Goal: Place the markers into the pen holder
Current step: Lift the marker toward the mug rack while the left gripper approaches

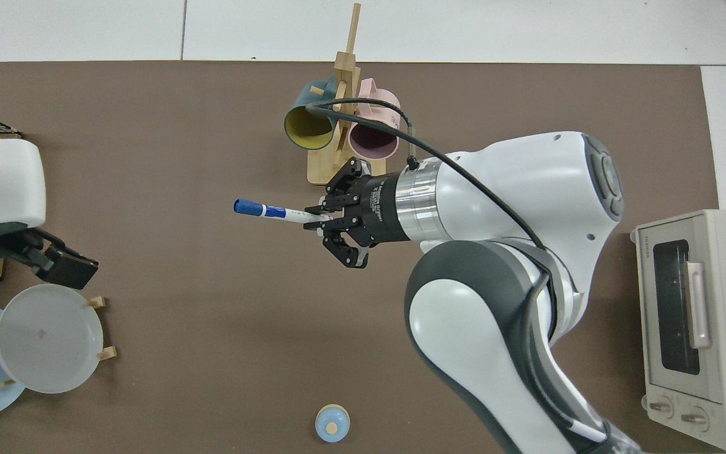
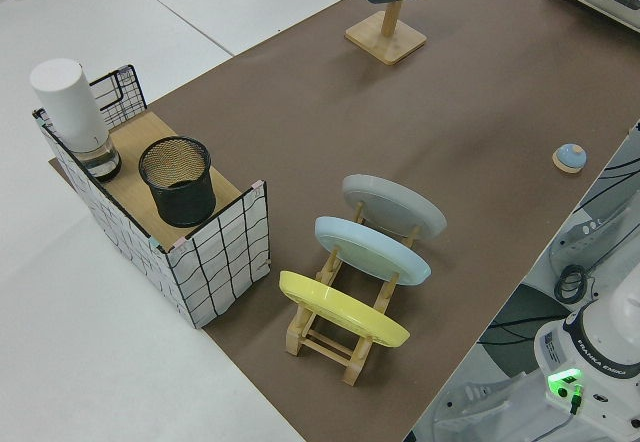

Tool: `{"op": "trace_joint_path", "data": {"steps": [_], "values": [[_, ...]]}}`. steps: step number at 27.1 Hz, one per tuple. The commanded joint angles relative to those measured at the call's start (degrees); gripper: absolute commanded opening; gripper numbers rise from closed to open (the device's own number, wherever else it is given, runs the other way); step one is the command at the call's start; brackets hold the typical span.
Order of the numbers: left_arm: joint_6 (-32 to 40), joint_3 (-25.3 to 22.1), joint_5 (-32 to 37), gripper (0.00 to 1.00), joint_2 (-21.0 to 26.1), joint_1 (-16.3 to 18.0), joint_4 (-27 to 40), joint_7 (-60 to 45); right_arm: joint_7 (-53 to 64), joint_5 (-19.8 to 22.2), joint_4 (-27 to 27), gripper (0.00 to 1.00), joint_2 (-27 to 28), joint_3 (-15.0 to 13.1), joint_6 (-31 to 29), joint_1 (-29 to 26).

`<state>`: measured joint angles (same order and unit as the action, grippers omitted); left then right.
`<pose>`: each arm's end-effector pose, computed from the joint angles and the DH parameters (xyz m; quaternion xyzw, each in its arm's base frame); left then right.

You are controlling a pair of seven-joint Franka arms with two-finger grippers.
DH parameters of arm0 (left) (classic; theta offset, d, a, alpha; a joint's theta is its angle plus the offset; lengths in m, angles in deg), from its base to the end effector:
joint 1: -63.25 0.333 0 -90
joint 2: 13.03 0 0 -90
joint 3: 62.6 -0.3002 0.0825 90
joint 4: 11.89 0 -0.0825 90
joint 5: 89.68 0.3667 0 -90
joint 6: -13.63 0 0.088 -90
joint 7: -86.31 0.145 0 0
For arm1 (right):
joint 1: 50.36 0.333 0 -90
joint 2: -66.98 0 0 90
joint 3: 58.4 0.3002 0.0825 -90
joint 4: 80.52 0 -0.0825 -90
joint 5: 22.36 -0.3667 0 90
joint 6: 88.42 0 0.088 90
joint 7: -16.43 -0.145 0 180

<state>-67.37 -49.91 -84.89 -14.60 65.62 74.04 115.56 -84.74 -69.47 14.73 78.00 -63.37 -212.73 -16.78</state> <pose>0.5043 -0.0801 0.6039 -0.9415 0.3329 0.0365 0.0390 0.5426 0.3588 0.4988 -0.6325 0.6735 0.2589 0.2817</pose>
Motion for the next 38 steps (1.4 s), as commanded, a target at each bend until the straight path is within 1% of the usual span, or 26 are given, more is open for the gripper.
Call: {"op": "trace_joint_path", "data": {"steps": [1, 3, 4, 11, 19, 23, 26, 30, 32, 35, 38], "values": [[2.07, 7.60, 8.55, 1.00, 0.79, 0.36, -2.52, 7.40, -1.67, -0.53, -0.76, 0.00, 1.46, -0.31, -1.90, 0.78], [3.21, 10.42, 11.11, 1.00, 0.70, 0.45, -2.43, 8.19, -1.75, -0.62, -0.42, 0.00, 1.99, -0.40, -2.87, 2.19], [3.65, 11.30, 11.29, 1.00, 0.70, 0.45, -2.52, 9.06, -1.93, -0.62, -0.24, 0.00, 2.08, -0.31, -3.39, 2.28], [3.92, 13.85, 11.47, 1.00, 0.17, 0.36, -2.17, 17.15, -1.58, -0.62, 1.08, 0.00, 2.17, -0.31, -3.75, 2.28], [3.92, 19.04, 12.09, 0.99, 0.78, 0.36, -1.56, 17.16, 1.14, -1.15, 1.08, 0.00, 2.25, -0.31, -3.66, 1.66], [3.83, 20.01, 13.93, 0.99, 1.66, 0.36, -1.91, 16.19, 5.09, -1.50, 1.08, 0.00, 2.08, -0.31, -2.96, 2.01], [3.92, 21.15, 15.16, 0.99, 4.03, 0.45, -2.34, 13.75, 7.82, -2.11, 1.08, 0.00, 1.73, -0.31, -2.70, 2.11], [5.23, 26.15, 19.37, 0.99, 9.56, 0.27, -5.24, 7.06, 8.88, -2.11, 1.08, 0.00, 0.76, -0.40, -1.21, 1.58], [6.90, 28.00, 20.52, 0.99, 12.03, 0.27, -8.22, 4.95, 10.19, -2.11, 1.08, 0.00, 0.23, -0.40, 0.11, 1.40], [9.72, 29.23, 21.23, 0.99, 13.62, -0.08, -10.61, 2.93, 12.22, -2.20, 1.08, 0.00, -0.38, -0.40, 1.08, 0.70], [9.55, 30.55, 22.19, 0.99, 13.88, -0.43, -10.78, 1.78, 12.31, -2.20, 1.08, 0.00, -0.73, -0.40, 1.08, 0.87]]}}
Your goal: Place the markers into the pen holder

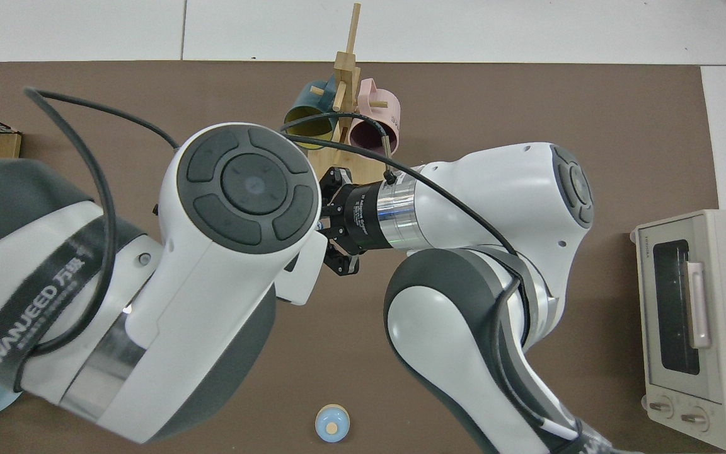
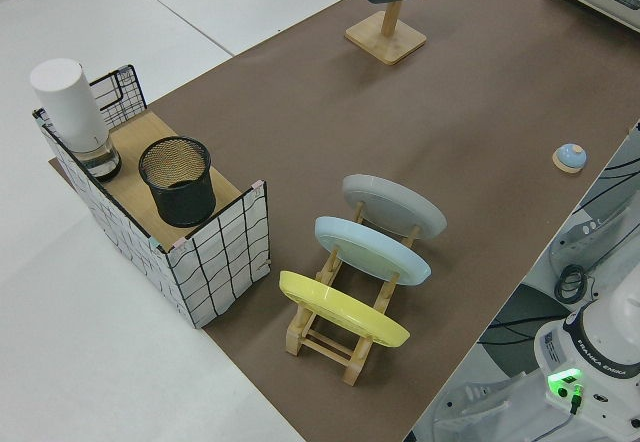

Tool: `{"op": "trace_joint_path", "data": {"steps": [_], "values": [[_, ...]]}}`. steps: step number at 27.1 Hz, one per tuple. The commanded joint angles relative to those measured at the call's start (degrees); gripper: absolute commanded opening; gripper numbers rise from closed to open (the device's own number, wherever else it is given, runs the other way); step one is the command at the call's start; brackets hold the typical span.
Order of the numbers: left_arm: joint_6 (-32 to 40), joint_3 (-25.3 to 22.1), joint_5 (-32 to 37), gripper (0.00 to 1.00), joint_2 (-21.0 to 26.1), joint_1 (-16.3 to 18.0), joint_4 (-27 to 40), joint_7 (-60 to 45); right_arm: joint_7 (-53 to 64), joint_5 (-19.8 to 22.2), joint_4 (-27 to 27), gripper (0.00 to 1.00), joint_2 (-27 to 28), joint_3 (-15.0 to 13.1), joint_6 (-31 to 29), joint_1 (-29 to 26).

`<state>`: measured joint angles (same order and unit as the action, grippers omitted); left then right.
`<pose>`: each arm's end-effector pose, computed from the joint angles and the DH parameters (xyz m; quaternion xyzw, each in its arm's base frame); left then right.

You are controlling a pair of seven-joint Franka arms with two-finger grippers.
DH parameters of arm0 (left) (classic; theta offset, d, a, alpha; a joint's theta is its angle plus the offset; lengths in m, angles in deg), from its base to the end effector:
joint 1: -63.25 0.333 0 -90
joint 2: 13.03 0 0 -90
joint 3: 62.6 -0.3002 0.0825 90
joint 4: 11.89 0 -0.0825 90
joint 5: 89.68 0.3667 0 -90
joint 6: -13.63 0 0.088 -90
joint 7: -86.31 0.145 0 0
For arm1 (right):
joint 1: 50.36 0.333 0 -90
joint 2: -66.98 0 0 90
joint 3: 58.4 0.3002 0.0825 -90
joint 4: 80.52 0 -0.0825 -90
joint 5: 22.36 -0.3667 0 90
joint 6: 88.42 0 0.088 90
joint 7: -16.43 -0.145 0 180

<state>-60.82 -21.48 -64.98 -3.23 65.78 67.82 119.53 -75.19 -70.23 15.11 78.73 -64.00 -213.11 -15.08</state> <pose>0.4800 -0.2566 0.5658 -0.8133 0.5497 0.1027 0.1610 0.5373 0.3703 0.4883 -0.6876 0.6174 0.2418 0.2959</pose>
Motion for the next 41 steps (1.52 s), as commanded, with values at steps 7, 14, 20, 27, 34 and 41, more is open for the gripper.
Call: {"op": "trace_joint_path", "data": {"steps": [7, 14, 20, 27, 34, 41], "values": [[1.42, 4.41, 2.37, 0.99, 4.88, -1.03, -6.93, -5.62, 2.50, -1.44, 0.78, 0.00, -1.64, 0.23, 1.73, -0.91], [-4.56, 4.67, 2.20, 1.00, 5.32, -1.03, -6.40, -6.50, 2.41, -1.44, 0.79, 0.00, -1.64, 0.23, 1.73, -0.92], [-4.91, 4.58, 1.67, 0.85, 4.88, -0.86, -4.91, -7.90, 2.41, -1.35, 0.79, 0.00, -1.64, 0.23, 1.64, -0.92], [-5.00, 4.58, 1.67, 0.00, 4.79, -0.77, -4.82, -8.08, 2.67, -1.35, 0.79, 0.00, -1.64, 0.23, 1.82, -0.92], [-7.02, 4.50, 0.79, 0.00, 4.79, -0.59, -4.38, -7.99, 3.73, -0.47, 0.79, 0.00, -1.91, 0.14, 3.31, -0.65], [-7.46, 4.32, 0.53, 0.00, 4.62, -0.50, -4.03, -8.08, 4.78, -0.30, 1.40, 0.00, -2.26, 0.14, 4.01, -0.56]]}}
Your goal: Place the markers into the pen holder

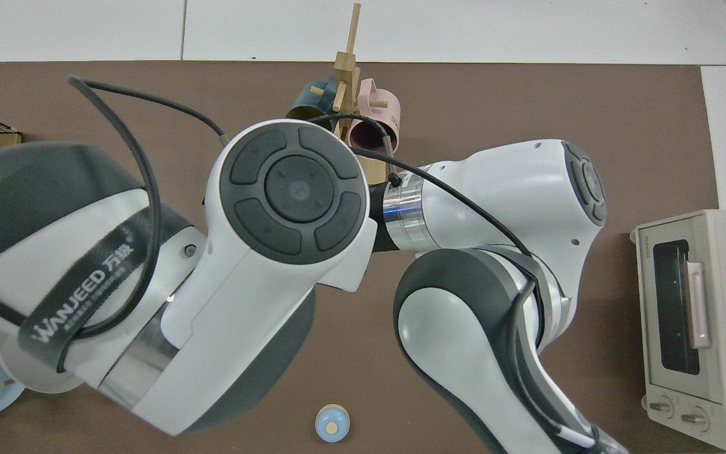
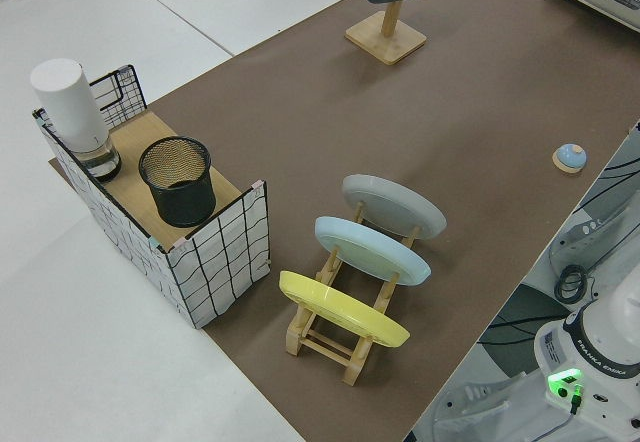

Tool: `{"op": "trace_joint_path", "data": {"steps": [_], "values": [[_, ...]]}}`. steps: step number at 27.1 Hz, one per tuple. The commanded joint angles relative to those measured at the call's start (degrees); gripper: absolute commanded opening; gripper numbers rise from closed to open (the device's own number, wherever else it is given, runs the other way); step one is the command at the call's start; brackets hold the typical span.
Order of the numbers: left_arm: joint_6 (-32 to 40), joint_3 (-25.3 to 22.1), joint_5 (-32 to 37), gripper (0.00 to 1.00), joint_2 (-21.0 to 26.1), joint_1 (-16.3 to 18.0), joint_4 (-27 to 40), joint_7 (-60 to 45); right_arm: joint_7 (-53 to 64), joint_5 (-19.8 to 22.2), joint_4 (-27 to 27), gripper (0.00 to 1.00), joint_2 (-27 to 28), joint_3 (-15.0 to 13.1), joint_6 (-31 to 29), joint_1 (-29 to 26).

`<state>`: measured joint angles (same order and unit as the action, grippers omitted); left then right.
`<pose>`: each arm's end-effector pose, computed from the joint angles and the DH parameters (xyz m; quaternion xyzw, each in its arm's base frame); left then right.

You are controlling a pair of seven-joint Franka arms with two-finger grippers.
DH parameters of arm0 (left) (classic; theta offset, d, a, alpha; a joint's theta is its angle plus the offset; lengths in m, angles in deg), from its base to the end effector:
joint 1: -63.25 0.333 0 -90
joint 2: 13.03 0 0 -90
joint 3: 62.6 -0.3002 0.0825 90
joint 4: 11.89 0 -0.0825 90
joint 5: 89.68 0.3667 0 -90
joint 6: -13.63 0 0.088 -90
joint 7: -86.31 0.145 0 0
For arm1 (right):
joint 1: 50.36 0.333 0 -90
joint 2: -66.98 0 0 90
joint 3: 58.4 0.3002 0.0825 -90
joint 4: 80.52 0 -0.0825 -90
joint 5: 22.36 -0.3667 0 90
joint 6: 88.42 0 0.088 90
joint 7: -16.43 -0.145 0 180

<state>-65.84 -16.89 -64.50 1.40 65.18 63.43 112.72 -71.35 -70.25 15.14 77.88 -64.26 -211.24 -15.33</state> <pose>0.4897 -0.3022 0.5703 -0.8281 0.5431 0.0349 0.1343 0.5339 0.3660 0.4951 -0.7102 0.5905 0.2386 0.3000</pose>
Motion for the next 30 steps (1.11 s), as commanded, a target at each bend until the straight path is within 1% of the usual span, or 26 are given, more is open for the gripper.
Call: {"op": "trace_joint_path", "data": {"steps": [1, 2, 3, 4, 5, 6, 8, 11, 12, 16, 30], "values": [[-2.44, -0.36, 0.05, 0.00, -0.10, 0.09, 0.35, -1.27, 0.94, -0.20, 1.46, 0.00, -1.50, 0.32, 2.23, -0.23], [-2.44, -0.36, 0.05, 0.00, -0.10, 0.09, 0.35, -1.27, 0.86, -0.19, 1.55, 0.06, -1.59, 0.41, 2.32, -0.23], [-2.44, -0.36, 0.05, 0.00, -0.10, 0.09, 0.44, -1.27, 0.86, -0.19, 1.55, 0.21, -1.59, 0.32, 2.50, -0.23], [-2.36, -0.36, 0.05, 0.00, -0.10, 0.09, 0.44, -1.27, 0.77, -0.19, 1.63, 0.50, -1.67, 0.41, 2.67, -0.23], [-2.36, -0.36, 0.05, 0.00, -0.19, 0.09, 0.44, -1.27, 0.68, -0.19, 1.63, 0.87, -1.68, 0.32, 3.11, -0.23], [-2.36, -0.36, 0.05, 0.00, -0.19, 0.09, 0.44, -1.27, 0.68, -0.02, 1.63, 1.00, -1.76, 0.32, 3.55, -0.14], [-2.18, -0.36, 0.05, 0.00, -0.19, 0.09, 0.44, -1.35, 0.68, 1.64, 1.63, 1.00, -2.02, 0.23, 3.73, 0.21], [-2.01, -0.36, 0.05, 0.00, -0.19, 0.09, 0.44, -1.35, 0.77, 5.68, 1.63, 1.00, -2.90, 0.50, 3.99, 0.48], [-1.92, -0.36, 0.05, 0.00, -0.19, 0.09, 0.44, -1.35, 0.77, 6.04, 1.63, 1.00, -3.08, 0.50, 4.08, 0.48], [-1.74, -0.44, -0.04, 0.00, -0.45, 0.09, 1.49, -1.35, 0.77, 6.22, 1.63, 1.00, -3.34, 0.41, 4.87, 0.39], [-0.95, -0.44, -0.04, 0.00, -2.12, 0.80, 4.04, -1.18, 0.77, 6.31, 1.63, 1.00, -3.52, 0.32, 4.87, 0.39]]}}
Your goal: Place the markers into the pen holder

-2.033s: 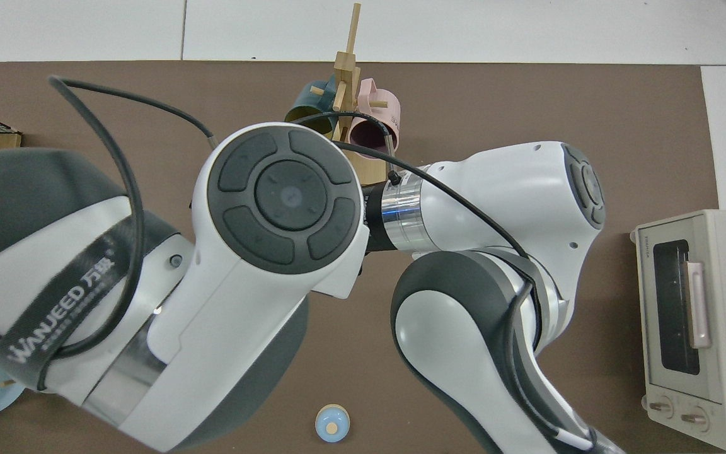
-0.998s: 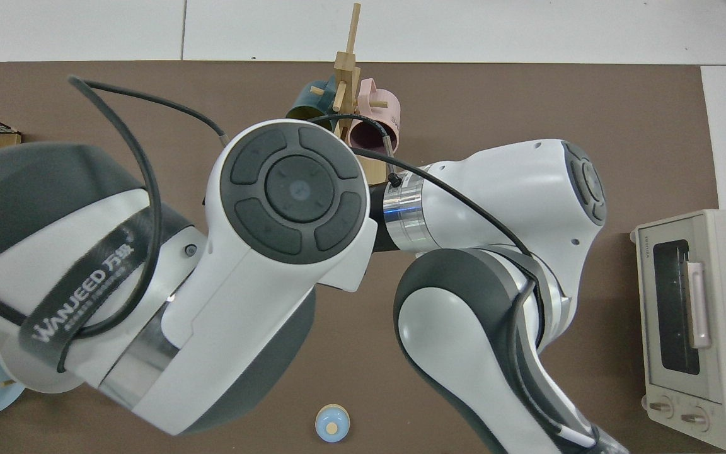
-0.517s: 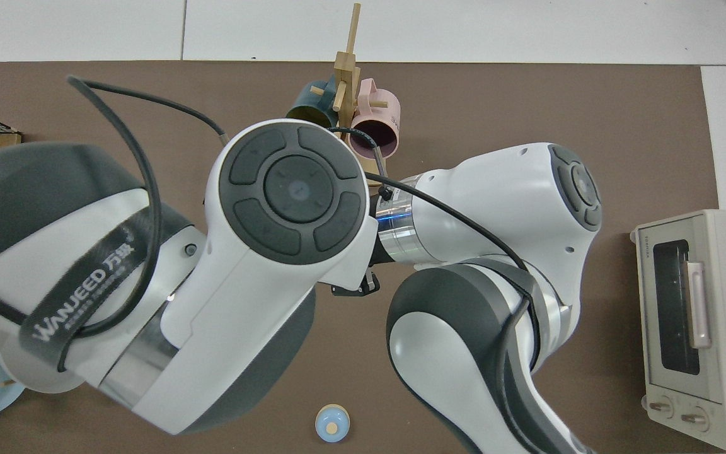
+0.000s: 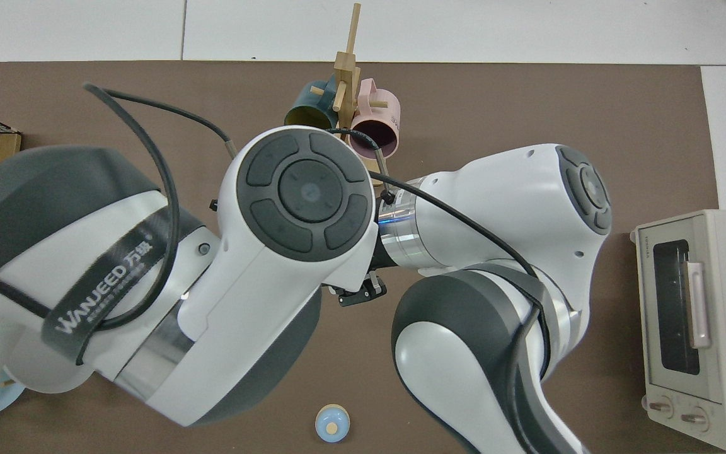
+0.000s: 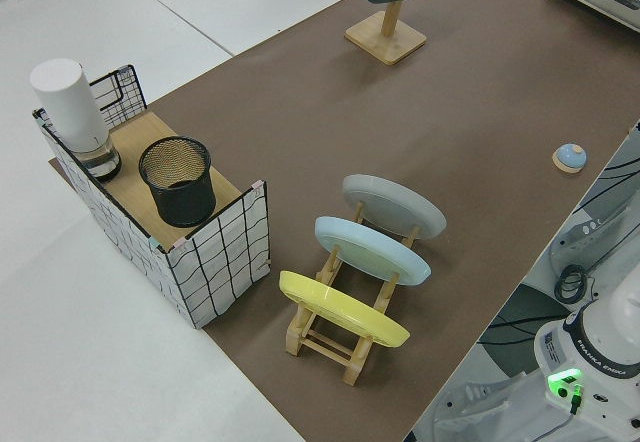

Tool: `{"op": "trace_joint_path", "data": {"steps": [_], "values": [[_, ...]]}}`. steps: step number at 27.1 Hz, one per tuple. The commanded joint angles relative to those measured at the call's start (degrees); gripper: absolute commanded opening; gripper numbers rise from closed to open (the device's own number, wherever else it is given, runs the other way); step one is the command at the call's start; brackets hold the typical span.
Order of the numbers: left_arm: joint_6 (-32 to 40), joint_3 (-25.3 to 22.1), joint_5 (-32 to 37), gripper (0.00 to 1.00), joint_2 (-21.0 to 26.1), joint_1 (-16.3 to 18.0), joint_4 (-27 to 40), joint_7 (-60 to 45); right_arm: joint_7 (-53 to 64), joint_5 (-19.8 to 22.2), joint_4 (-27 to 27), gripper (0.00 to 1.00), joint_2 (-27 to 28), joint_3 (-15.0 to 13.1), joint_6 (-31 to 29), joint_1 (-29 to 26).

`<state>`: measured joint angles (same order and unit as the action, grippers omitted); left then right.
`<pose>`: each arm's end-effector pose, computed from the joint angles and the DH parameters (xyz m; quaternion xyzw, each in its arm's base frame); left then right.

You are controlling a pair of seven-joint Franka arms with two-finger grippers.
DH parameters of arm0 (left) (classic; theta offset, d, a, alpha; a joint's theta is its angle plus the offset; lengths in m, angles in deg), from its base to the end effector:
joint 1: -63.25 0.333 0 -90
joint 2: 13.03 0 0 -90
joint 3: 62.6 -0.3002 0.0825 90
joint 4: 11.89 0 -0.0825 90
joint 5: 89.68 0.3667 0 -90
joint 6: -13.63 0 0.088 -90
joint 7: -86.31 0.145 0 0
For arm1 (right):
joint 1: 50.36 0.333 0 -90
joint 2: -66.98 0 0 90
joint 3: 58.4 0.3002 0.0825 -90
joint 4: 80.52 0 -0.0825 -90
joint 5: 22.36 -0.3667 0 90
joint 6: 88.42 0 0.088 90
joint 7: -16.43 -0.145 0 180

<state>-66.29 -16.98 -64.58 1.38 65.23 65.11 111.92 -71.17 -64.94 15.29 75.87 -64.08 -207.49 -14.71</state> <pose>0.4888 -0.3031 0.5584 -0.8293 0.5402 0.0440 0.1361 0.5158 0.3670 0.5060 -0.7478 0.5640 0.2212 0.2717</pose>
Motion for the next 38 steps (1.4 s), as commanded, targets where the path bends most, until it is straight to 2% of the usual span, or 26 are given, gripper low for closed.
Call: {"op": "trace_joint_path", "data": {"steps": [1, 7, 13, 21, 27, 33, 38], "values": [[-0.50, -0.35, 0.05, 0.00, -2.45, 0.74, 2.89, -0.29, 0.59, 1.01, 1.49, 1.00, -1.50, 0.13, 1.12, -0.23], [1.16, -0.35, -1.18, 0.00, -4.47, 0.83, 5.26, -0.12, 0.59, 1.88, 1.49, 1.00, -1.59, -0.13, 2.60, -0.23], [1.61, -0.52, -2.94, 0.00, -5.97, 1.27, 7.02, -0.03, 7.42, 13.65, 1.58, 1.00, -2.47, -0.13, 9.63, -1.72], [3.71, -1.49, -4.25, 0.00, -6.75, 3.99, 8.60, -0.20, 27.99, 22.79, 1.67, 1.00, -2.82, -0.30, 18.42, -7.16], [3.54, -9.12, -7.60, 0.00, -9.04, 3.73, 11.15, -0.55, 43.37, 31.14, 1.67, 1.00, -3.17, -0.22, 23.78, -10.50], [0.03, -19.23, -8.39, 0.00, -12.73, 3.56, 16.60, -0.47, 54.27, 35.02, 1.67, 1.00, -3.70, -0.22, 25.46, -14.90], [0.20, -26.70, -8.39, 0.00, -13.17, 3.56, 17.13, 1.20, 63.94, 39.58, 1.67, 1.00, -4.05, -0.30, 26.08, -17.97]]}}
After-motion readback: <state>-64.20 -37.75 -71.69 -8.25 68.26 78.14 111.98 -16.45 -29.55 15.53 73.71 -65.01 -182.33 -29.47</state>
